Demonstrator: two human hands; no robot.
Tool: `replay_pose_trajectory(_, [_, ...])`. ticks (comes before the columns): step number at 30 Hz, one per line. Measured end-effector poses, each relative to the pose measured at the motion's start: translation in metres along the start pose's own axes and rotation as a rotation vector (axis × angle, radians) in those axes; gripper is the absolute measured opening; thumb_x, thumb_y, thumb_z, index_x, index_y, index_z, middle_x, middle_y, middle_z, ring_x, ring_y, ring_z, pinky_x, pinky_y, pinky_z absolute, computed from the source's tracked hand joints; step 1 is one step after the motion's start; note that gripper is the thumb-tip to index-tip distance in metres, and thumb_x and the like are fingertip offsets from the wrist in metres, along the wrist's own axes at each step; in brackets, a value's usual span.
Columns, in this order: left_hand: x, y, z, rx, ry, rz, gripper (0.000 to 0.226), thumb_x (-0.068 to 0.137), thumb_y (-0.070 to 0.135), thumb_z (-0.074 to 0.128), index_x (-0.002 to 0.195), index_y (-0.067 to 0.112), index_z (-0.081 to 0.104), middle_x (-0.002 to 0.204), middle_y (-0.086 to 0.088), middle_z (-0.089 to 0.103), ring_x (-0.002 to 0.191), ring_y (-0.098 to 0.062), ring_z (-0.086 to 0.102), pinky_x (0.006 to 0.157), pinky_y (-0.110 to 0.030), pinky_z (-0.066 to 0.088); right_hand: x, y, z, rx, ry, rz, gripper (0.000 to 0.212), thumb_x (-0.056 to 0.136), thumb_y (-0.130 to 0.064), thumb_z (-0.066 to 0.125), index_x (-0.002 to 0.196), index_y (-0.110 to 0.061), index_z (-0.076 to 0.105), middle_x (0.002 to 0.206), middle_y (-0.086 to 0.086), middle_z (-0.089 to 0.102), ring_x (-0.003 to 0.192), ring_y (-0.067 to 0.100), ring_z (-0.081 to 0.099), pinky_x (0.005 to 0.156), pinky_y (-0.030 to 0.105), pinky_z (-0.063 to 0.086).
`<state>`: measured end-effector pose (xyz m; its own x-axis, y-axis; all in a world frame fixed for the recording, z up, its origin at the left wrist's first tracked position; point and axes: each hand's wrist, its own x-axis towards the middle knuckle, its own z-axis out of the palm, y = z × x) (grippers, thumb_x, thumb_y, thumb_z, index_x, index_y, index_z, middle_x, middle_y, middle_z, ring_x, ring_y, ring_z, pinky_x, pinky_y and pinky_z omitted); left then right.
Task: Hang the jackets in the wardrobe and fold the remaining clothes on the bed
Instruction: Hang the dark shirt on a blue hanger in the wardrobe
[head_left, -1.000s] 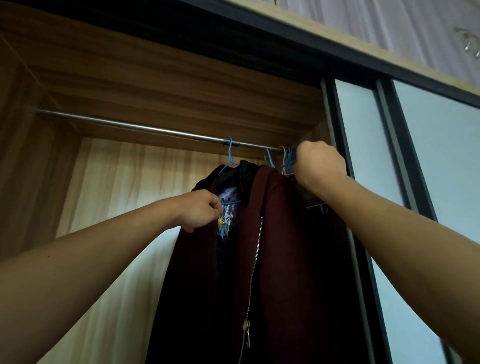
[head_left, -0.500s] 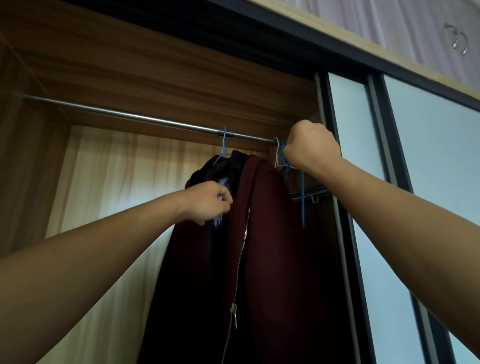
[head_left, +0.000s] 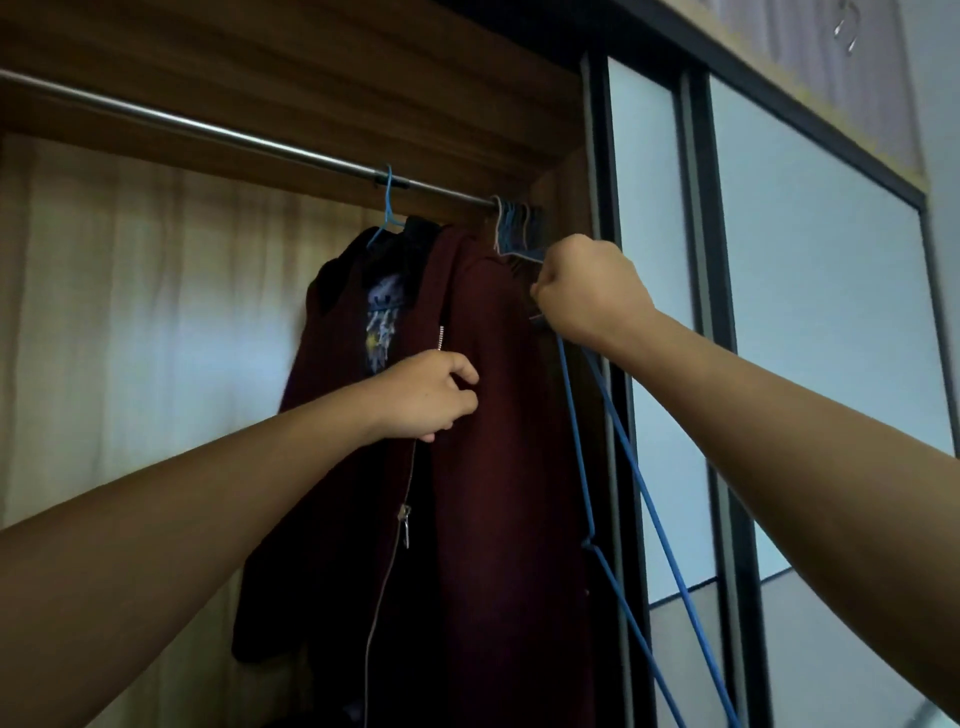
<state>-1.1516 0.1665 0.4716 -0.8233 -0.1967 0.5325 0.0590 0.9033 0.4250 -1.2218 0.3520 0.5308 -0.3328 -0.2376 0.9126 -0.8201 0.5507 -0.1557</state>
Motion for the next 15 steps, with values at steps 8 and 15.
replay_pose_trajectory(8, [-0.039, -0.045, 0.020, -0.062, -0.169, -0.075, 0.026, 0.095, 0.028, 0.060, 0.121, 0.027, 0.064, 0.107, -0.002, 0.069, 0.093, -0.014, 0.071, 0.060, -0.017, 0.054, -0.051, -0.031, 0.003, 0.002, -0.093, -0.061, 0.017, 0.093, -0.018, 0.059, 0.094, -0.005, 0.070, 0.098, 0.017, 0.071, 0.094, 0.039, 0.067, 0.081, 0.043, 0.056])
replay_pose_trajectory(15, [-0.079, -0.088, 0.007, -0.073, -0.222, -0.160, 0.029, 0.097, 0.029, 0.059, 0.126, 0.028, 0.062, 0.110, 0.002, 0.065, 0.096, -0.012, 0.068, 0.069, -0.023, 0.059, -0.065, -0.106, 0.015, -0.009, -0.133, -0.238, 0.010, 0.092, -0.016, 0.060, 0.091, -0.007, 0.065, 0.086, 0.013, 0.062, 0.077, 0.034, 0.059, 0.067, 0.038, 0.051])
